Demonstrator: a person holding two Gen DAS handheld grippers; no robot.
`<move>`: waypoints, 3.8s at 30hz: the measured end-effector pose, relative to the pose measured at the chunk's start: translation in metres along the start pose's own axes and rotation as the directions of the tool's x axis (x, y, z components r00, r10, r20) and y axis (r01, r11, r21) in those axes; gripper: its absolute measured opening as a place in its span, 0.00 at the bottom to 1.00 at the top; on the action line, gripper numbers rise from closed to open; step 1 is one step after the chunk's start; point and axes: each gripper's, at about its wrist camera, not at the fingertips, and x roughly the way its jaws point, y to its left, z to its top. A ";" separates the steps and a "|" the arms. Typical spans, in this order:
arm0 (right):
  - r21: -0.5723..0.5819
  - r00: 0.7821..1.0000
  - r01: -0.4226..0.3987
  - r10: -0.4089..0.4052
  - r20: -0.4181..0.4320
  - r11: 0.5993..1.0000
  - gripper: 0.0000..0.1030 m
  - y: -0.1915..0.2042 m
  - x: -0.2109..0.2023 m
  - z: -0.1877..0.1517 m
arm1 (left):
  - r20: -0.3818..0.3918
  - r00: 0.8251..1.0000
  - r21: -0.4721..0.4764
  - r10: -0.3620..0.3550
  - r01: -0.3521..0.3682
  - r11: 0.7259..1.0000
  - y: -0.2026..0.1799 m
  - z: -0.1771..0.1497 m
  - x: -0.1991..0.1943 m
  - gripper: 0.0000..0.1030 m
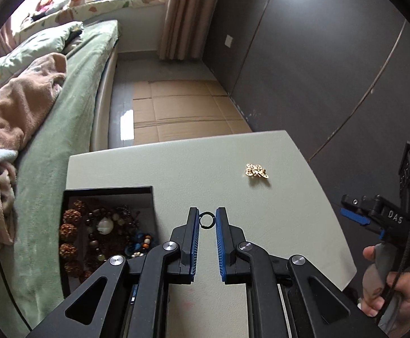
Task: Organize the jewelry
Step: 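Drop the silver ring into the box with the left tool, then lower the right tool onto the gold butterfly brooch and grasp it, then carry the butterfly brooch over the box and release it with the right tool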
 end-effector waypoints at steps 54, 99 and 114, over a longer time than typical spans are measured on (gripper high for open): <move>-0.310 0.943 0.319 -0.332 0.015 0.895 0.41 0.090 0.109 0.015 | 0.004 0.996 -0.268 -0.089 0.087 0.960 0.114 0.030 0.004 0.82; -0.258 0.940 -0.342 0.329 -0.094 0.904 0.41 0.195 0.064 -0.055 | 0.050 0.999 -0.344 -0.018 0.034 0.938 0.143 -0.004 -0.039 0.99; -0.234 0.955 -0.298 0.287 -0.080 0.925 0.79 0.174 0.050 -0.047 | 0.056 0.998 -0.321 -0.021 0.038 0.946 0.133 -0.007 -0.039 0.99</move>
